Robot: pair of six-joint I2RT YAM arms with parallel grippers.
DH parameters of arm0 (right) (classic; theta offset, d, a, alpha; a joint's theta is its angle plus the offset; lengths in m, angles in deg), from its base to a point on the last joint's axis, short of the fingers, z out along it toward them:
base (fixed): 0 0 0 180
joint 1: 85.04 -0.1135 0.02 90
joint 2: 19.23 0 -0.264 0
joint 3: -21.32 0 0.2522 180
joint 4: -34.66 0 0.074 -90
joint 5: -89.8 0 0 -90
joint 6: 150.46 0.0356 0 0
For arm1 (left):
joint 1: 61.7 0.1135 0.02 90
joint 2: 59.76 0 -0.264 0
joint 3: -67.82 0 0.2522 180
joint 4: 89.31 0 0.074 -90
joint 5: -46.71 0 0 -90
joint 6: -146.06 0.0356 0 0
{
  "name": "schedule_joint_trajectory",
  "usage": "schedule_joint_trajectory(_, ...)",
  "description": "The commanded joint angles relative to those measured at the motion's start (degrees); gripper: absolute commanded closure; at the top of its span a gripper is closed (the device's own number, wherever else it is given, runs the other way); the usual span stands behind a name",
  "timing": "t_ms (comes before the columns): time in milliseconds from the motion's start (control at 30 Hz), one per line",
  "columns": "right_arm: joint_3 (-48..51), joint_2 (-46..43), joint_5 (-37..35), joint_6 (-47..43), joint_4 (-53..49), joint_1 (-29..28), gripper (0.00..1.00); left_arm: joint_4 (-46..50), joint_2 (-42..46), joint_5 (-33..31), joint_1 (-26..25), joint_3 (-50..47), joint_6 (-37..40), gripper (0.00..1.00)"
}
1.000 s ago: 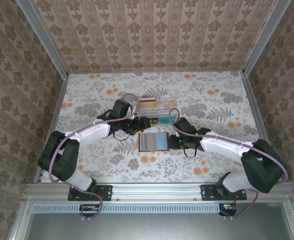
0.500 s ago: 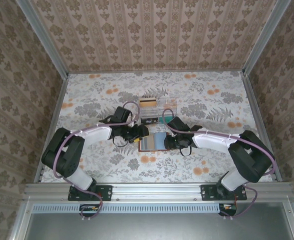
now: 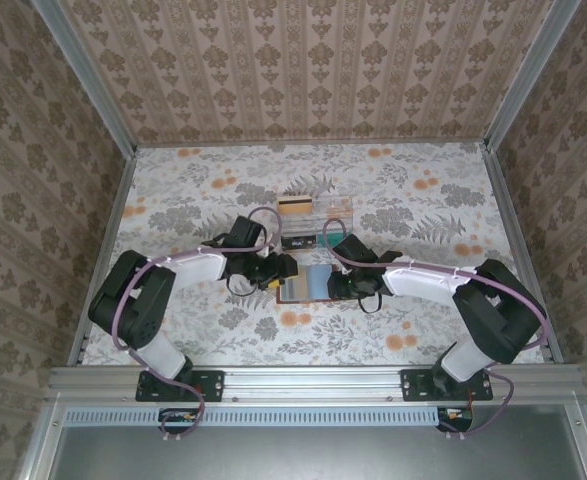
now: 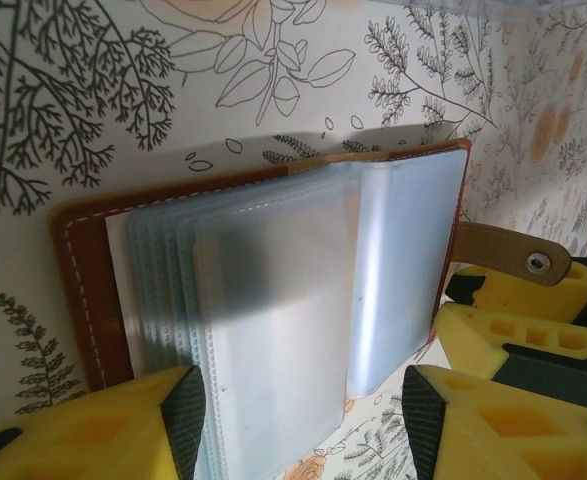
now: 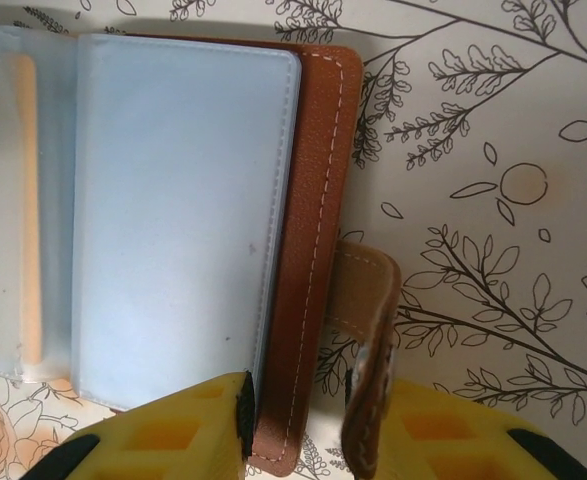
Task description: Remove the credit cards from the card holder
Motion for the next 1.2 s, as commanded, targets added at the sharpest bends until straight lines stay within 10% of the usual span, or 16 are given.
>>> schedule_joint_trajectory(0,-1.3,1.8,0.5,-0.9,0.4,-0.4,0.66,-1.1,-1.5,0.6,-0.7,-0.4,-0.2,0.42)
schedule_joint_trajectory(733,-1.1,2.6,0.6,-0.6,0.2,-1.0,0.66,-3.6,-2.9,1.2,-3.8,1.3,-1.9,0.39)
schedule_joint_trajectory(1167,-0.2,-2.1,-2.1,0.4,-1.4,-0.1,0.57,-3.0,-2.1,1.2,-3.8,1.7,-0.7,0.0)
